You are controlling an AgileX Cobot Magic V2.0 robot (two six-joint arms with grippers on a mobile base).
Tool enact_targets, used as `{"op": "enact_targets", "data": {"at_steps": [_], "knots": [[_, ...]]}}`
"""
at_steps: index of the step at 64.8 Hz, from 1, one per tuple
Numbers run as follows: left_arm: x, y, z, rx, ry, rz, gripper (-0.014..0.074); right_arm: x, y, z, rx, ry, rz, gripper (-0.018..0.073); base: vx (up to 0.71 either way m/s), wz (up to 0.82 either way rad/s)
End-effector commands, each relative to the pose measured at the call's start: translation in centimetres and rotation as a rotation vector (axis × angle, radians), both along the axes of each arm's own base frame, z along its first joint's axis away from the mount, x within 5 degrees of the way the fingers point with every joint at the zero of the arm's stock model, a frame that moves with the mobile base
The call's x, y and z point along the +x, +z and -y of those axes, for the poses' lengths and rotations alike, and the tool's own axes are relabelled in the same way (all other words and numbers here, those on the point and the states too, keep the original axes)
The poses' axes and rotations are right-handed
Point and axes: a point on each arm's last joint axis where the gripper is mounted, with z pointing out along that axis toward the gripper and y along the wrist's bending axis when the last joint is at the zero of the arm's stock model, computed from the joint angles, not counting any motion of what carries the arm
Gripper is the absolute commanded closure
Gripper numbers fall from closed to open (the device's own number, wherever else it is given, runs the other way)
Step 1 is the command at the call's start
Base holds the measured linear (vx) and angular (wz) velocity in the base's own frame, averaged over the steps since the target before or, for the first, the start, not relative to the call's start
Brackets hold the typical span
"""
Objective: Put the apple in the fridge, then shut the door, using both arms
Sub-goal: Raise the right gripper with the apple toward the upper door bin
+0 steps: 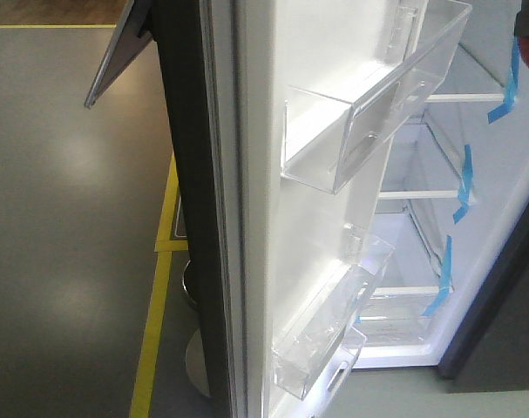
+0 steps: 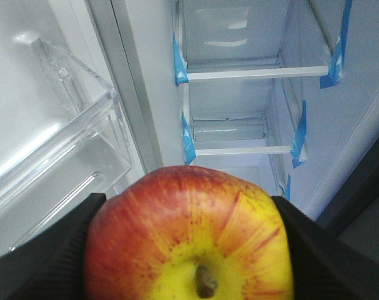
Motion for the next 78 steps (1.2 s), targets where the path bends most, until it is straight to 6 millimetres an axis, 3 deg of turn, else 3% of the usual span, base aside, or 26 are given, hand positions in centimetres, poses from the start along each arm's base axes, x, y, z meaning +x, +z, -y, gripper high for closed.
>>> {"op": "enact_targets", "data": {"at_steps": [1,67,78], "knots": [[0.0,-0.3,0.2,-0.011,-0.022,0.056,0.0602,-0.9,2.2,0.1,-0.002,-0.004,0.13,0.0457,0.0,0.0],[0.0,-0.3,0.2,-0.011,-0.022,0.056,0.0602,-1.1,2.5,0.1,-0.005,-0.006,0.145,0.0457,0.0,0.0],[0.0,-0.3,0.2,-0.011,-0.022,0.056,0.0602,-3.5,5.1,-0.2,-0.004,0.02,0.308,0.0457,0.0,0.0]]}}
